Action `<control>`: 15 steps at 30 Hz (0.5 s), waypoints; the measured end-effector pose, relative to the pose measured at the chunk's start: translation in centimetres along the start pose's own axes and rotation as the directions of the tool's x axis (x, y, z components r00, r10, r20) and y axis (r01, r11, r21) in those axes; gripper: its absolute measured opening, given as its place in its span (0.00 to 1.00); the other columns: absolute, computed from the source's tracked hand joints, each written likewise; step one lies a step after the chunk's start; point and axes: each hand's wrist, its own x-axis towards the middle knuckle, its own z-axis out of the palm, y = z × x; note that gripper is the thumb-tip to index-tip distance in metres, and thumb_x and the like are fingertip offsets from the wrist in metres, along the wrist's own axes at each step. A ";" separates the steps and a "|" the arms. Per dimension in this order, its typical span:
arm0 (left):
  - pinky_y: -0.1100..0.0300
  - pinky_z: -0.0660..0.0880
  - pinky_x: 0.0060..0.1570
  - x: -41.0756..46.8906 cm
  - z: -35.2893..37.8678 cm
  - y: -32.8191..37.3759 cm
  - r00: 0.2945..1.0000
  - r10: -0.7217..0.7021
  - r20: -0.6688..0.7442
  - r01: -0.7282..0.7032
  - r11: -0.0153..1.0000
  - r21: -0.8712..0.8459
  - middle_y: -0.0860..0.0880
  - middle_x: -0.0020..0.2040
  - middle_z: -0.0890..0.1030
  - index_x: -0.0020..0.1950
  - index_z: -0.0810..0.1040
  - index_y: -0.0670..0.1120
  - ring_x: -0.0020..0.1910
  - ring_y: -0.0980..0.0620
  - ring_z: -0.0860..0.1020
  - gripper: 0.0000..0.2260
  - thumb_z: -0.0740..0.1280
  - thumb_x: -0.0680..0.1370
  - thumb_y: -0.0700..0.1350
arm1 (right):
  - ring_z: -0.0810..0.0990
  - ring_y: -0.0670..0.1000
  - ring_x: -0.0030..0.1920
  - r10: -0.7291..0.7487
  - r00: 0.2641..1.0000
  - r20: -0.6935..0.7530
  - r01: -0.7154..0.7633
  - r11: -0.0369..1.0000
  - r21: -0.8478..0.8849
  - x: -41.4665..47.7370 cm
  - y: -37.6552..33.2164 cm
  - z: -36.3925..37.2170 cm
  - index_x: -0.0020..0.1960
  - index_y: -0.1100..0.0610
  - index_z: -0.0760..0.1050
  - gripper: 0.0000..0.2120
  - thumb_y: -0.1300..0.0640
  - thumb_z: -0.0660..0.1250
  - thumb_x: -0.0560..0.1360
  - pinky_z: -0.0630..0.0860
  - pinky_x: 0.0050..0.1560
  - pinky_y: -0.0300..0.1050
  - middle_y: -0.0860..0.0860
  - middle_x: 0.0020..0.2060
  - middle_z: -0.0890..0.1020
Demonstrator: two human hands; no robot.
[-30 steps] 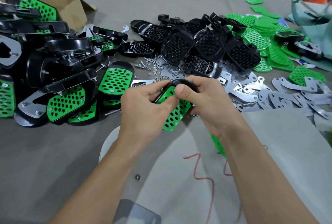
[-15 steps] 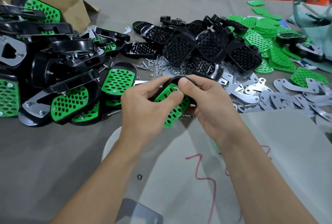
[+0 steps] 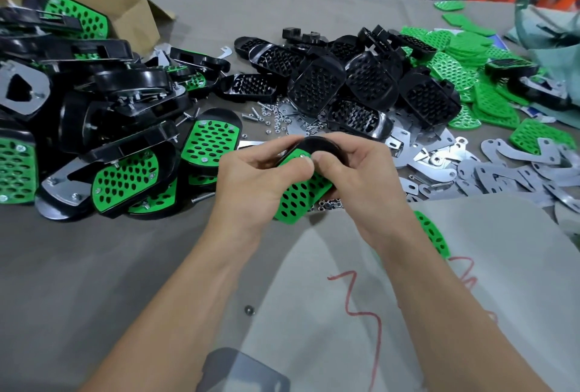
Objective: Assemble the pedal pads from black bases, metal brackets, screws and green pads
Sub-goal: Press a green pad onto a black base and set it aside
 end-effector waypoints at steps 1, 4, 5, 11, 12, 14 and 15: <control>0.63 0.79 0.40 0.0 0.1 0.0 0.999 0.037 0.012 -0.037 0.999 0.036 0.48 0.44 0.88 0.49 0.88 0.51 0.40 0.54 0.84 0.14 0.77 0.67 0.38 | 0.83 0.53 0.42 0.010 0.999 -0.032 -0.010 1.000 0.000 0.0 0.2 0.0 0.50 0.52 0.85 0.09 0.62 0.67 0.76 0.83 0.42 0.62 0.54 0.41 0.86; 0.64 0.79 0.43 0.2 -0.1 0.1 0.995 0.074 0.060 -0.078 0.995 0.067 0.49 0.47 0.88 0.53 0.87 0.51 0.44 0.55 0.85 0.14 0.77 0.70 0.37 | 0.82 0.49 0.42 0.000 0.997 -0.072 -0.002 1.000 -0.020 0.2 0.3 0.1 0.50 0.52 0.85 0.09 0.61 0.68 0.76 0.80 0.42 0.51 0.51 0.41 0.86; 0.65 0.79 0.44 0.1 -0.1 0.1 0.994 0.070 0.084 -0.074 0.996 0.043 0.50 0.48 0.88 0.52 0.87 0.52 0.45 0.55 0.84 0.13 0.76 0.70 0.39 | 0.82 0.49 0.42 -0.013 0.997 -0.075 0.012 1.000 -0.025 0.2 0.2 0.1 0.50 0.52 0.85 0.09 0.61 0.68 0.75 0.79 0.42 0.50 0.51 0.41 0.86; 0.68 0.77 0.49 0.0 0.5 -0.2 0.985 0.168 0.033 -0.171 0.957 0.233 0.60 0.45 0.87 0.45 0.84 0.65 0.47 0.61 0.83 0.09 0.70 0.74 0.49 | 0.82 0.57 0.40 -0.046 0.992 -0.115 0.032 0.991 -0.127 0.1 0.4 0.5 0.48 0.52 0.84 0.06 0.59 0.69 0.76 0.80 0.42 0.57 0.53 0.38 0.85; 0.68 0.76 0.49 0.0 0.6 -0.2 0.983 0.181 0.012 -0.178 0.948 0.263 0.62 0.44 0.86 0.42 0.84 0.67 0.46 0.63 0.83 0.11 0.69 0.74 0.49 | 0.81 0.58 0.41 -0.065 0.991 -0.120 0.043 0.984 -0.175 0.0 0.4 0.6 0.48 0.52 0.84 0.06 0.58 0.69 0.76 0.80 0.42 0.57 0.53 0.37 0.84; 0.71 0.75 0.47 -0.1 0.6 -0.3 0.983 0.182 0.001 -0.177 0.952 0.250 0.63 0.43 0.86 0.40 0.84 0.69 0.45 0.65 0.82 0.14 0.67 0.76 0.49 | 0.81 0.55 0.40 -0.105 0.987 -0.123 0.071 0.964 -0.255 -0.1 0.3 0.7 0.47 0.52 0.84 0.05 0.57 0.69 0.76 0.79 0.40 0.52 0.50 0.36 0.83; 0.72 0.75 0.46 -0.1 0.4 -0.3 0.985 0.170 0.015 -0.169 0.960 0.222 0.62 0.43 0.86 0.41 0.84 0.69 0.45 0.66 0.82 0.14 0.67 0.77 0.48 | 0.80 0.55 0.39 -0.114 0.986 -0.122 0.078 0.961 -0.267 -0.1 0.2 0.8 0.48 0.52 0.84 0.05 0.57 0.69 0.76 0.78 0.40 0.50 0.50 0.35 0.83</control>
